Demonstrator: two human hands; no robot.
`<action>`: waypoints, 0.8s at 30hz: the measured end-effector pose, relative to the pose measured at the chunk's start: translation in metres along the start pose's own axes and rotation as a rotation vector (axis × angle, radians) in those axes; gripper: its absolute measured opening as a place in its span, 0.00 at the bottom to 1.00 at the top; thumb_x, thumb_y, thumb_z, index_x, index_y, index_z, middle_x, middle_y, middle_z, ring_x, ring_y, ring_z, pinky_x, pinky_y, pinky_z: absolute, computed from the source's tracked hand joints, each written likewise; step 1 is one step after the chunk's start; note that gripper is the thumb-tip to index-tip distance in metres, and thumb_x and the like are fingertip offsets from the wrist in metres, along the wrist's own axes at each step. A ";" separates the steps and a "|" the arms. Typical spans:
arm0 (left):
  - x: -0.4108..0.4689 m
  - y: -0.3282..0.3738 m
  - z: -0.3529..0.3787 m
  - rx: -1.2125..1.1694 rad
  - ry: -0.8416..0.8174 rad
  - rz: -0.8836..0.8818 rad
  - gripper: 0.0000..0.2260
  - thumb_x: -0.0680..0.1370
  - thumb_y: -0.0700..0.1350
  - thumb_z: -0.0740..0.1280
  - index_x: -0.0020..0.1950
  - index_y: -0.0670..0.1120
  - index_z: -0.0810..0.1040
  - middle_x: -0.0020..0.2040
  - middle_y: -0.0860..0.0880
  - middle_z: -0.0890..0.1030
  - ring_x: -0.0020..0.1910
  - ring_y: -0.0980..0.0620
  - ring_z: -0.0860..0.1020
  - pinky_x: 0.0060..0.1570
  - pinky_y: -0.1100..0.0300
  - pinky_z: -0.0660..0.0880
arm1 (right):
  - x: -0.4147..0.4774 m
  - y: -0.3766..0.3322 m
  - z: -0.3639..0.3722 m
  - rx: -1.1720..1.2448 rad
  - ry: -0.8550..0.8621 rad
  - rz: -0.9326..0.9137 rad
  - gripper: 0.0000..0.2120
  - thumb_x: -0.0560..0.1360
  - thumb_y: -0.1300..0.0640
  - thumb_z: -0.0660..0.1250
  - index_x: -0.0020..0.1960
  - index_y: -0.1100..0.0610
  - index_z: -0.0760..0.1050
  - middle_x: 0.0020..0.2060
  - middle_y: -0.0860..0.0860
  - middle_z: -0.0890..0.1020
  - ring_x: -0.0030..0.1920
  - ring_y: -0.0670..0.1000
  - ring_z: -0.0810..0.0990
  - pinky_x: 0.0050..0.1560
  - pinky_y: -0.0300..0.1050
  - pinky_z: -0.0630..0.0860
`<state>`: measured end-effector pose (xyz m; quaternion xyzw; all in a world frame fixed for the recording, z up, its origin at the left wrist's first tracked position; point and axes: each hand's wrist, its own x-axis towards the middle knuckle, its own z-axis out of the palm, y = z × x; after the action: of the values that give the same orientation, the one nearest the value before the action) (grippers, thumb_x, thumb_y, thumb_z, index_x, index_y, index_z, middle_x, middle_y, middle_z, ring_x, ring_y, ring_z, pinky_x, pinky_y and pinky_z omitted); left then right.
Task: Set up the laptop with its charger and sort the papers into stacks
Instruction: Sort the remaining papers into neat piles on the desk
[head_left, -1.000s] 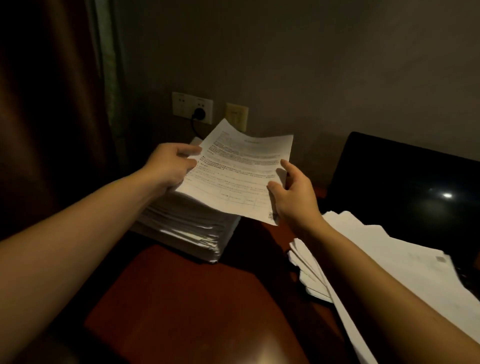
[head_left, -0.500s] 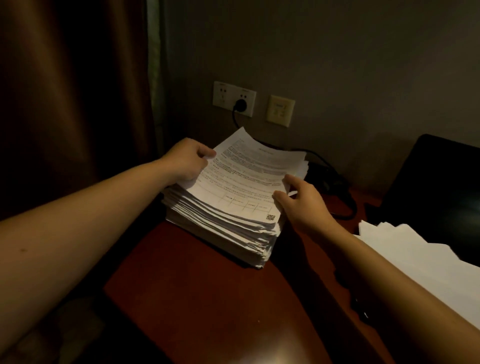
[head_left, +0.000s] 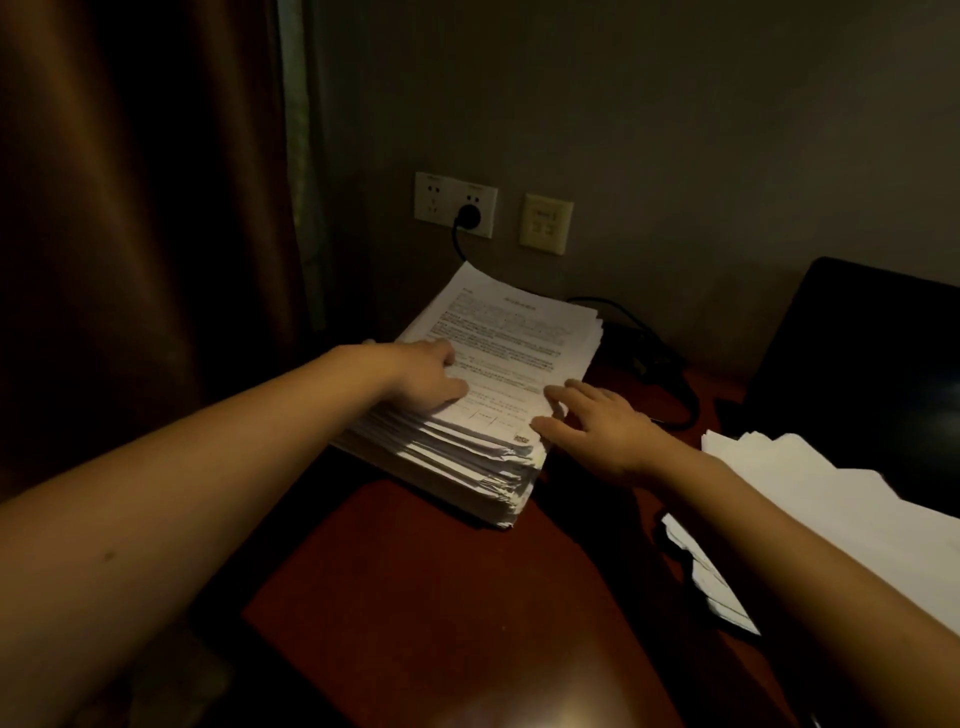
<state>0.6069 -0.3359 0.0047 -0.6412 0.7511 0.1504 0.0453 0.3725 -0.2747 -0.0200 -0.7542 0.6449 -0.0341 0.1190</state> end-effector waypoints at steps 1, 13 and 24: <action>-0.003 0.012 0.002 0.054 0.012 -0.028 0.27 0.81 0.59 0.57 0.78 0.52 0.60 0.78 0.48 0.64 0.76 0.41 0.64 0.75 0.38 0.54 | -0.003 0.005 -0.002 0.006 0.022 -0.020 0.32 0.78 0.31 0.53 0.77 0.44 0.59 0.79 0.48 0.59 0.78 0.56 0.55 0.74 0.63 0.58; -0.115 0.201 0.088 0.154 -0.013 0.589 0.26 0.84 0.58 0.52 0.80 0.49 0.57 0.81 0.47 0.55 0.80 0.44 0.50 0.75 0.34 0.50 | -0.136 0.129 -0.008 -0.082 0.220 0.160 0.22 0.80 0.43 0.62 0.71 0.49 0.71 0.69 0.50 0.75 0.68 0.51 0.72 0.68 0.48 0.70; -0.091 0.262 0.134 0.168 -0.046 0.684 0.32 0.82 0.67 0.49 0.82 0.59 0.44 0.83 0.51 0.41 0.81 0.44 0.39 0.78 0.39 0.40 | -0.235 0.203 0.005 0.015 0.189 0.485 0.30 0.77 0.36 0.62 0.74 0.49 0.65 0.72 0.49 0.69 0.70 0.53 0.69 0.68 0.54 0.70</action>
<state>0.3499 -0.1770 -0.0553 -0.3432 0.9309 0.1088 0.0619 0.1384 -0.0715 -0.0463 -0.5700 0.8149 -0.0795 0.0685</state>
